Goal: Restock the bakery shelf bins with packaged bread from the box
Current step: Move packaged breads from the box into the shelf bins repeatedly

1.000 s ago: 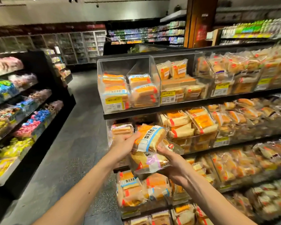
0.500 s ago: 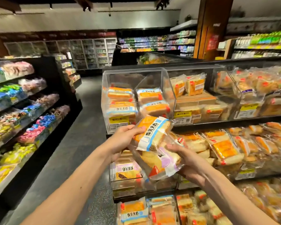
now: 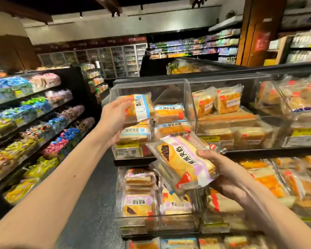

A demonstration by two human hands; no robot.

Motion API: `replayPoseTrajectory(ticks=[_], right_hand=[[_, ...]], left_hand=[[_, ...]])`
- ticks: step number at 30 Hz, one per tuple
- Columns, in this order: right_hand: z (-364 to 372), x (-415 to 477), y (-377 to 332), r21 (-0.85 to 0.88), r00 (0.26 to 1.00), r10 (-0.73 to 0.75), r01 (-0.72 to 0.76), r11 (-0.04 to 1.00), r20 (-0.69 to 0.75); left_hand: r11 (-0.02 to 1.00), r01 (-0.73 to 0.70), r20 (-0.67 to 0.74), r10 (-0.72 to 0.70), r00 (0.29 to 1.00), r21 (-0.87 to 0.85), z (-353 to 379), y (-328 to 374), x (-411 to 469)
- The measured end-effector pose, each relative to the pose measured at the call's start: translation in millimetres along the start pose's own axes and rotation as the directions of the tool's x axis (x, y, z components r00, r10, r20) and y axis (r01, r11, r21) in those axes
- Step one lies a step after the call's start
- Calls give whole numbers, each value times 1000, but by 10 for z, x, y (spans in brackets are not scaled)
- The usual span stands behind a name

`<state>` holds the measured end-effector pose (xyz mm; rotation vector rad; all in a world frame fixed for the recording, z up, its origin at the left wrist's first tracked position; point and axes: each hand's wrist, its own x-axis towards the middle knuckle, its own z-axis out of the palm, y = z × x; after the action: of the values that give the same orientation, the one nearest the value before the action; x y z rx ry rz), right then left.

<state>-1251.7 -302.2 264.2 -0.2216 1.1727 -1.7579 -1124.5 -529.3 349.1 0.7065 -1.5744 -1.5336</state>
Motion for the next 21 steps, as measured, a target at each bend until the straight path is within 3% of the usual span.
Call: replayPoseTrajectory(ticks=[4, 7, 9, 12, 18, 21], right_hand=[[-45, 45, -53, -5, 999, 0, 0, 1000, -45], [-38, 79, -44, 0, 998, 0, 0, 1000, -57], [-20, 94, -28, 4, 998, -8, 9, 1000, -63], [29, 120, 3, 3, 996, -26, 26, 1000, -84], [124, 151, 99, -19, 994, -41, 39, 999, -100], [128, 148, 145, -12, 994, -42, 41, 999, -98]], left_hand=[[991, 61, -16, -60, 998, 123, -6, 46, 315], [885, 11, 25, -26, 999, 465, -37, -20, 470], [689, -102, 141, 0, 990, 717, -98, -91, 566], [281, -215, 218, 19, 976, 935, -114, -142, 640], [-130, -313, 330, 139, 934, 941, -48, -176, 716], [-335, -360, 446, 232, 864, 871, -35, -150, 703]])
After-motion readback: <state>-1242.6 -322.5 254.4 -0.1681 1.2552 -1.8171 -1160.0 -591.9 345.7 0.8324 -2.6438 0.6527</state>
